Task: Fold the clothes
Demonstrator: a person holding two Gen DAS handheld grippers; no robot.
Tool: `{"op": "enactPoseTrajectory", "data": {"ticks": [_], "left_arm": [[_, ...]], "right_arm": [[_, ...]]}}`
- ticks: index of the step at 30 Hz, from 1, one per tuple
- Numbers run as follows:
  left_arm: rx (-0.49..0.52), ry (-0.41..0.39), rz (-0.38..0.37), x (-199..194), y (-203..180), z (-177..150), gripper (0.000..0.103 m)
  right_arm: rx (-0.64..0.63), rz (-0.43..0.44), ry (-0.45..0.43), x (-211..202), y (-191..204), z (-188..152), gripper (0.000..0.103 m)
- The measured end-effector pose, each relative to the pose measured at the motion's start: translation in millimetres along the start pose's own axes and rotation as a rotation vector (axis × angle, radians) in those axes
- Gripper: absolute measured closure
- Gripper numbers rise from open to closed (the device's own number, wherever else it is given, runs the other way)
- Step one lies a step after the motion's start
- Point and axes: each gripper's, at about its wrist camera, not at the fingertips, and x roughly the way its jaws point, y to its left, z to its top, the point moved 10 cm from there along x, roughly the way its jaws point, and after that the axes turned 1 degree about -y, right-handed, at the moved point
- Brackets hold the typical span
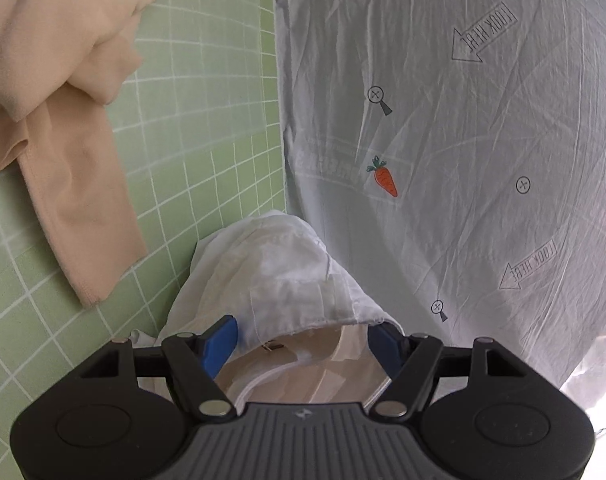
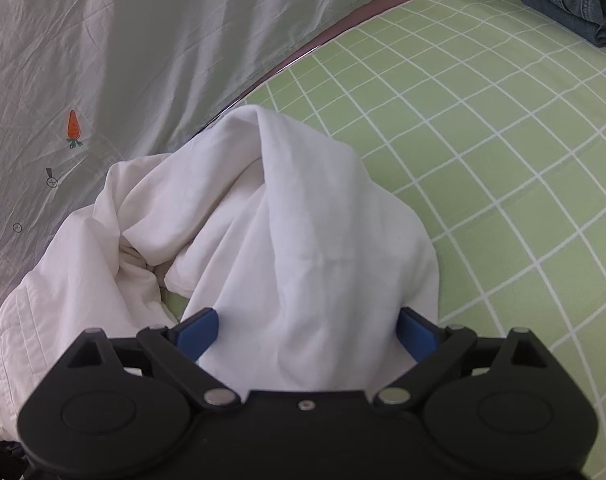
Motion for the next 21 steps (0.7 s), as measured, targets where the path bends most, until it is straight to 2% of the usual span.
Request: {"op": "enactPoseTrajectory", "data": {"ticks": [6, 16, 21], "left_arm": [[0.012, -0.052, 0.092, -8.0, 18.7, 19.6, 0.025], [0.017, -0.042, 0.124, 15.2, 42.4, 30.0, 0.024], [0.002, -0.040, 0.147, 12.1, 48.2, 39.8, 0.024]], "right_arm": [[-0.006, -0.016, 0.008, 2.8, -0.4, 0.7, 0.007], [0.007, -0.053, 0.043, 2.4, 0.1, -2.3, 0.007], [0.011, -0.100, 0.063, 5.4, 3.3, -1.8, 0.007]]}}
